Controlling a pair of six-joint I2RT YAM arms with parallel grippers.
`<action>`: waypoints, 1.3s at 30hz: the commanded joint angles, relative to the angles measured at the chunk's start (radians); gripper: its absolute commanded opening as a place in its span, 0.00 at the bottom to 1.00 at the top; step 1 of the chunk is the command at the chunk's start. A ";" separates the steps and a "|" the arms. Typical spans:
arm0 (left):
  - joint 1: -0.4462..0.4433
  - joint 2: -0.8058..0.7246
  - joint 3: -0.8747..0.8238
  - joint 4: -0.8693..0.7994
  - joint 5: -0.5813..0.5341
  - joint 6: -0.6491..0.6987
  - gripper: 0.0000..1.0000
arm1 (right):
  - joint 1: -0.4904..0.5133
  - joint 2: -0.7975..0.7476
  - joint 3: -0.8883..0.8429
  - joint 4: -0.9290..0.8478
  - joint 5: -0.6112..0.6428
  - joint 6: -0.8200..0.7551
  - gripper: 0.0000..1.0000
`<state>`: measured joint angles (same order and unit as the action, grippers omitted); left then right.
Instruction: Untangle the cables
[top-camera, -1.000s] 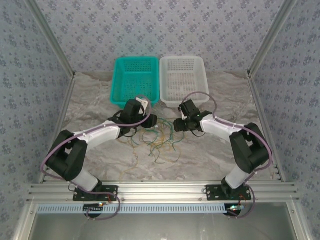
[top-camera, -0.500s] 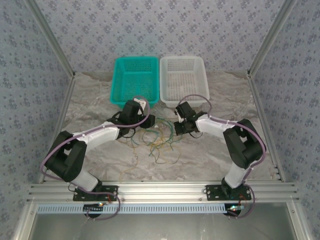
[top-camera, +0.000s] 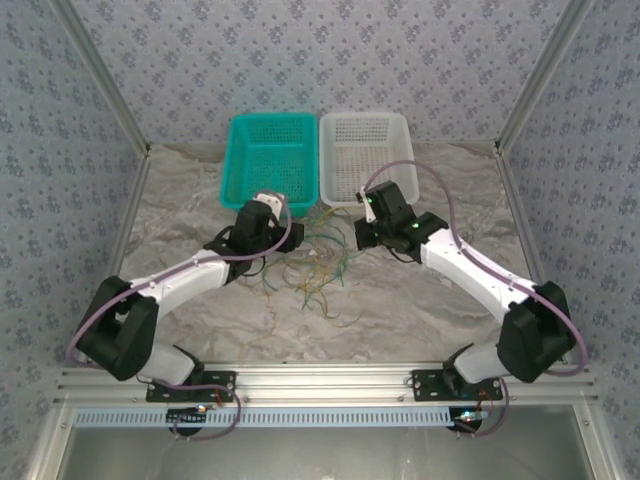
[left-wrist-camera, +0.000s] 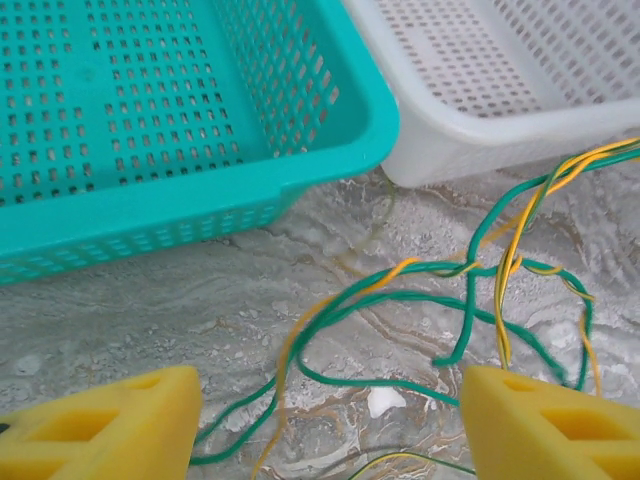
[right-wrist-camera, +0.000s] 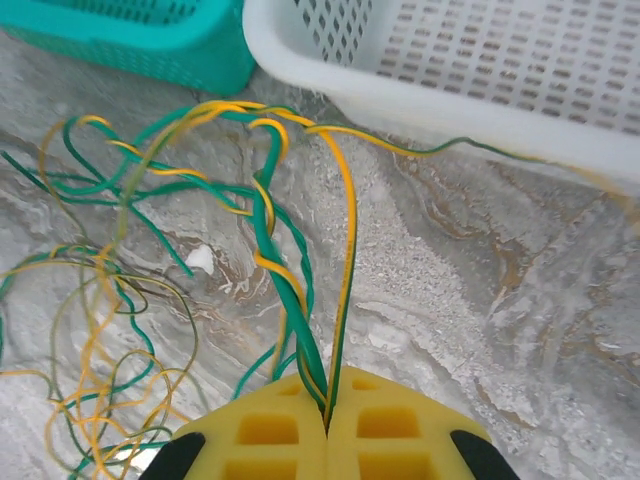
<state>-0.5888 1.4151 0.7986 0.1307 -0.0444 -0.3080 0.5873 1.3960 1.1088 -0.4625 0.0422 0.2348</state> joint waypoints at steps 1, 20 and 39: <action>0.010 -0.066 -0.023 0.068 -0.020 0.038 0.70 | 0.003 -0.056 0.058 -0.059 0.017 -0.036 0.00; 0.040 -0.189 -0.113 0.157 0.018 0.082 0.73 | 0.012 -0.133 0.094 -0.028 -0.007 -0.113 0.02; 0.039 -0.229 -0.147 0.214 0.077 0.125 0.74 | -0.023 -0.017 -0.162 0.163 -0.059 -0.061 0.16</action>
<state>-0.5514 1.2045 0.6601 0.3187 0.0372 -0.1982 0.5846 1.3460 0.9661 -0.3405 -0.0341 0.1349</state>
